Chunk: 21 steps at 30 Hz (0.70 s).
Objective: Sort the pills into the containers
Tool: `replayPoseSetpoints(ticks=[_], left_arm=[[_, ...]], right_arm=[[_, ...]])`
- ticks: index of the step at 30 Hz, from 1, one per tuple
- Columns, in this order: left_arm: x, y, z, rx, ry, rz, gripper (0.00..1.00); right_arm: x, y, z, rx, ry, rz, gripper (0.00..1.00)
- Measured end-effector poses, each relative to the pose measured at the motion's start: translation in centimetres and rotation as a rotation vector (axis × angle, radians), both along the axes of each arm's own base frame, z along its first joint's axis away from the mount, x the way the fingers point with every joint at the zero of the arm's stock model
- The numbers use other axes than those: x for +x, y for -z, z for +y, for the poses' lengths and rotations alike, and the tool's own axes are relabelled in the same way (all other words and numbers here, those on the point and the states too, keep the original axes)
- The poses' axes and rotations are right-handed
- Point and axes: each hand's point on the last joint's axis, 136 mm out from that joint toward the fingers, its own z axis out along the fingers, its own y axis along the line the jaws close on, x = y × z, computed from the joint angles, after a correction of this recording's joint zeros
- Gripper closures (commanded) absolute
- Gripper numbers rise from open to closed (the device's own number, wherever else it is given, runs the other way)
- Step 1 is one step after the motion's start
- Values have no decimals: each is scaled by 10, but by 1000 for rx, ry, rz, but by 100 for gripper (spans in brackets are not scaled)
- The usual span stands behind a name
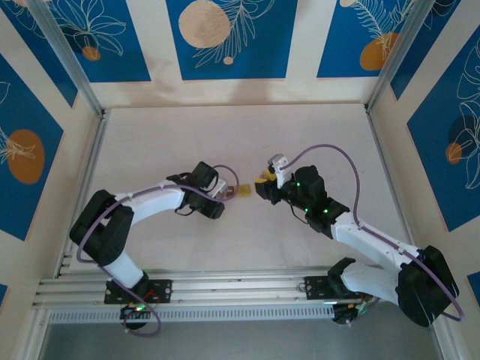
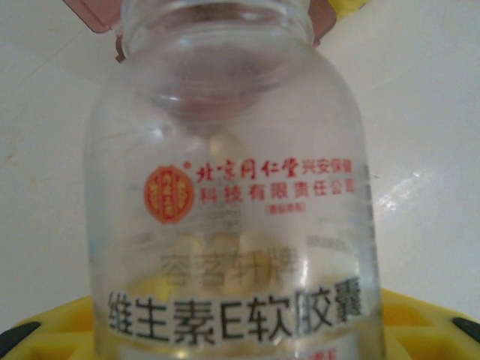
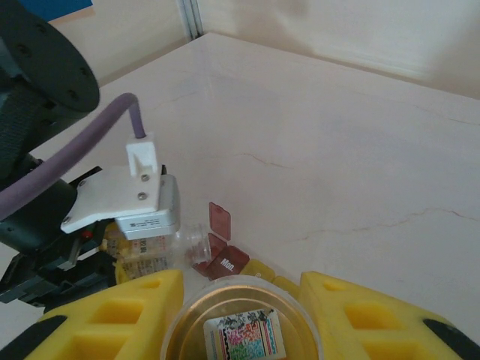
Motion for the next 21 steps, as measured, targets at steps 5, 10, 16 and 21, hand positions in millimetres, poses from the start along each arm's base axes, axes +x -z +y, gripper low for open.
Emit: replayPoseSetpoints(ticks=[5,10,16,21], left_arm=[[-2,2,4,19,-24,37,100],[-6,2,8,37,-30,62,100],[-5,-6,8,47,-28,74,100],[-4,-12,7,58,-22,87,100]], right_arm=[[0,0,0,1,0,-1,100],[0,0,0,1,-3,1,100],[-1,1,0,-3,-4,6,100],[-2,3,0,-7,-6,12,100]])
